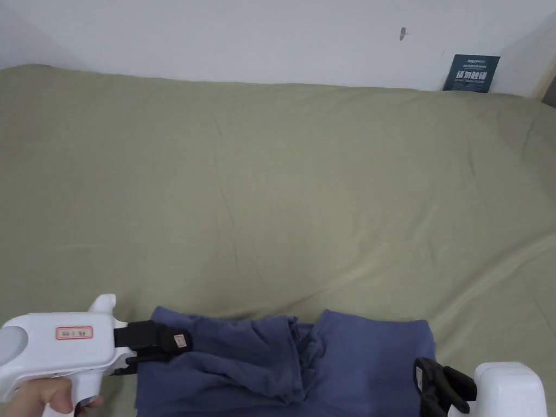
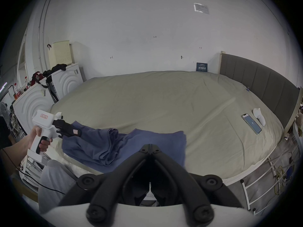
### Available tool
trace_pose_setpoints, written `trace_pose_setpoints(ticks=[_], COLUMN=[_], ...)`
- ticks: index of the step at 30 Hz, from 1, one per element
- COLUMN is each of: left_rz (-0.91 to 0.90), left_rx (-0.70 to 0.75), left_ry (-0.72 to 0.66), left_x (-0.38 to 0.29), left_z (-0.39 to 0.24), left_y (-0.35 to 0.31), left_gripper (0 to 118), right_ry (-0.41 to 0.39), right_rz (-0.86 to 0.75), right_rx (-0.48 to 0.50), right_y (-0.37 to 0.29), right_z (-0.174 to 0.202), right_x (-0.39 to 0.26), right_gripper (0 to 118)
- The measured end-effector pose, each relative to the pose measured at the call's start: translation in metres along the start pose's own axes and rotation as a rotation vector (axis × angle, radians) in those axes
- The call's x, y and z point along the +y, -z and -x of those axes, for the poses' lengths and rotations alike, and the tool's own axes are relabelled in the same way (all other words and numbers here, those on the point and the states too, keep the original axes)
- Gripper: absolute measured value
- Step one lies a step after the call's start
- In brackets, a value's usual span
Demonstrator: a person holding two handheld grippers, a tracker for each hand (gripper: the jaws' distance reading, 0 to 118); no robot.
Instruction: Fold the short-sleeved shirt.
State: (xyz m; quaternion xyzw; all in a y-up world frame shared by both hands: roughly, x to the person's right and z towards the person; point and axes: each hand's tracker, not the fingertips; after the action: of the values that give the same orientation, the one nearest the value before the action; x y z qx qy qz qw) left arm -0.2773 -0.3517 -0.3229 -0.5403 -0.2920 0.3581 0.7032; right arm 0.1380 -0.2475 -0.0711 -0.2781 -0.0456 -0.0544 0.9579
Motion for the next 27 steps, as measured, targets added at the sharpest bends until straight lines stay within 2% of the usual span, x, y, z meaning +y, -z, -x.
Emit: trace_pose_setpoints(ticks=[5,8,11,17,20,27], left_rz=[-0.11,-0.195,-0.206,-0.126,-0.078,0.017], left_rx=[0.162,0.322,0.478,0.551,0.582,0.616], left_ry=[0.047,0.065,0.122,0.249,0.375,0.443], left_x=[0.001,-0.001,-0.013,-0.033,-0.046,-0.058], left_z=[-0.016,-0.04,-0.076,-0.139,-0.182,-0.227], left_y=[-0.071,-0.113,-0.125,-0.092,-0.059,0.045], left_gripper=[12,12,12,12,12,12], right_ry=[0.002,-0.018,-0.016,0.001,0.02,0.063], right_rz=[-0.024,-0.033,-0.049,-0.08,-0.087,-0.081], right_rx=[0.022,0.042,0.054,0.049,0.046,0.038], right_y=[0.0,0.003,0.003,-0.002,-0.006,-0.011], right_z=[-0.002,-0.001,-0.003,-0.008,-0.011,-0.019], right_x=[0.003,0.006,0.008,0.011,0.01,0.003], right_gripper=[1,1,1,1,1,1])
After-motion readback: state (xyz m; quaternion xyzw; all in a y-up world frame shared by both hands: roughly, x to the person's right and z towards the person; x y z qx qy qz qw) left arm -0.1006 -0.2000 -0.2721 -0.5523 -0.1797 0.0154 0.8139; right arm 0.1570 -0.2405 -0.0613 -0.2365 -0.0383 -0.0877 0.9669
